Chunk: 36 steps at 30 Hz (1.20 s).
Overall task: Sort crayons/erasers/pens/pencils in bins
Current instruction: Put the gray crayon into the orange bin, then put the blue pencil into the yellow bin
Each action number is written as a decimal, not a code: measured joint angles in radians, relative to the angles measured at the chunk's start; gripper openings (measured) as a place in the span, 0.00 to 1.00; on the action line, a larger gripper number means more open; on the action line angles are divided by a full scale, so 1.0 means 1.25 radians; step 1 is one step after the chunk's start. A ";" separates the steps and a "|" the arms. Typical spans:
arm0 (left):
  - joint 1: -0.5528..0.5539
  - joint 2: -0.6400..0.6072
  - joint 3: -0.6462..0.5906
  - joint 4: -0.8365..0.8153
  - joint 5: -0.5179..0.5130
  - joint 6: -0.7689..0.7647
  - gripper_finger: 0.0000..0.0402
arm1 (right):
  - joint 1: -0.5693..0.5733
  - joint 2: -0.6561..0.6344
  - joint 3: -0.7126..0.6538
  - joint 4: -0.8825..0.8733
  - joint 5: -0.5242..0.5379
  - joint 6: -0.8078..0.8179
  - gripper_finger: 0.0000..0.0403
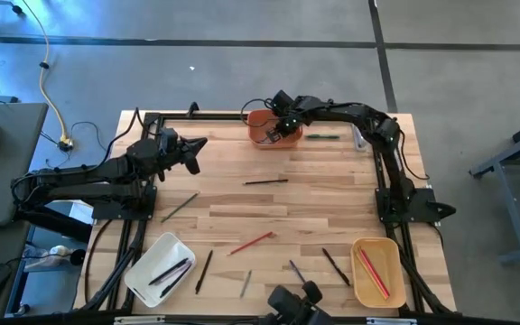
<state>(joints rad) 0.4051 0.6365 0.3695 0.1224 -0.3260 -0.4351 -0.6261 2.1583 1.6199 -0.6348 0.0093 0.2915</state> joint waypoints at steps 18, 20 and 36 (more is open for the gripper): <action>0.000 0.000 0.000 -0.030 -0.003 0.015 0.00 | -0.002 -0.001 0.023 -0.031 0.015 -0.012 0.31; 0.000 0.000 0.000 -0.036 -0.003 0.011 0.00 | 0.001 -0.030 0.032 -0.031 0.025 -0.052 0.30; 0.000 0.028 0.001 -0.060 0.002 0.000 0.00 | 0.104 -0.485 -0.441 0.470 -0.092 -0.072 0.01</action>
<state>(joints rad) 0.4053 0.6717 0.3702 0.0474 -0.3236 -0.4347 -0.4956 1.5524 1.0688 -0.0468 -0.1059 0.2011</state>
